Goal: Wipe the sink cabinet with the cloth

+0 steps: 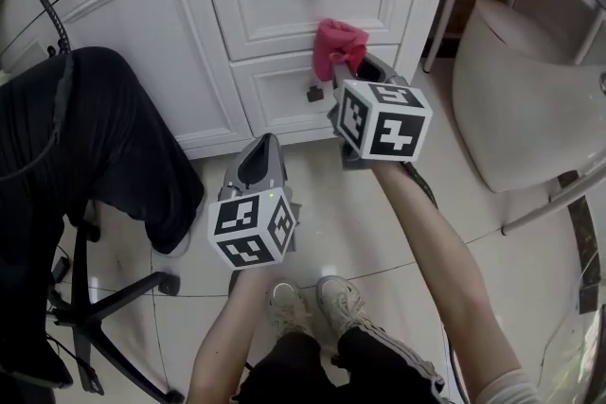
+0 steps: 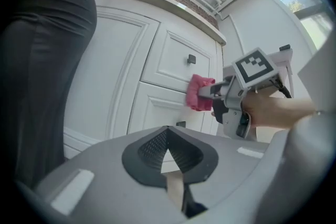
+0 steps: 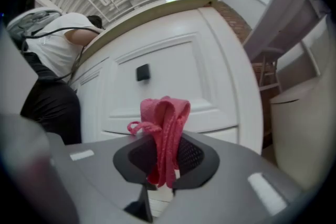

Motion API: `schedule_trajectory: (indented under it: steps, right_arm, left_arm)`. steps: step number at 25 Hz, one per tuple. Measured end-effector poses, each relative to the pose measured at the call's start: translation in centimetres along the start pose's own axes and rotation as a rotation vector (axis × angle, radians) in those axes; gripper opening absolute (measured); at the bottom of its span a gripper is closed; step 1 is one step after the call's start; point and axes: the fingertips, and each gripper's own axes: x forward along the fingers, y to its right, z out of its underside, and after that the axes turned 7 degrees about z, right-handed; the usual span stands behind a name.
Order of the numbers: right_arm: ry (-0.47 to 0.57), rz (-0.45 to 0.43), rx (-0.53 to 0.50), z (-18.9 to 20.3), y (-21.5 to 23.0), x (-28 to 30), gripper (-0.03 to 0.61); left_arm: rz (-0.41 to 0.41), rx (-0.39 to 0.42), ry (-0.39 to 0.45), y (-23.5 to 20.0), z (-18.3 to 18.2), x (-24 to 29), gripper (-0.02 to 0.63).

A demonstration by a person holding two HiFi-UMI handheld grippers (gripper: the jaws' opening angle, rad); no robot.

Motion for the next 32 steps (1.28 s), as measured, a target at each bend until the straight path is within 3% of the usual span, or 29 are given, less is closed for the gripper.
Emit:
schedule_trajectory:
  steps: [6,10,13,17,20,23,25,28,32]
  right_arm:
    - [-0.046,0.211,-0.12,0.4,12.2,-1.3,0.061]
    - [-0.058,0.293,-0.038,1.0,14.8,-2.9,0.061]
    - [-0.028,0.154,-0.012,1.6,8.8,-3.6,0.061]
    - [-0.065,-0.179,0.012,5.6,-5.3,-2.7,0.061]
    - [-0.107,-0.329,-0.095,9.5,-13.5,-0.8,0.061]
    - [-0.131,-0.318,-0.117,11.1,-14.5,1.1,0.061]
    - [-0.116,-0.256,-0.112,10.8,-12.1,1.6,0.061]
    - [-0.119,-0.172,-0.027,10.3,-6.4,1.2,0.055]
    - [-0.107,-0.184,-0.039,9.4,-3.0,0.1,0.066]
  left_arm:
    - [0.022,-0.023,-0.019,2.6,1.2,1.7,0.014]
    - [0.043,0.001,-0.011,3.7,0.8,2.0,0.015]
    - [0.011,-0.005,-0.007,2.3,1.4,1.6,0.014]
    - [-0.034,-0.021,-0.04,0.1,3.8,1.0,0.014]
    - [-0.092,-0.052,-0.069,-2.3,5.8,0.0,0.014]
    - [-0.135,-0.079,-0.075,-5.1,7.0,-0.9,0.014]
    - [-0.157,-0.081,-0.077,-6.5,7.6,-1.3,0.014]
    - [-0.181,-0.115,-0.066,-7.5,7.9,-1.4,0.014]
    - [-0.162,-0.115,-0.048,-6.6,7.4,-0.5,0.014]
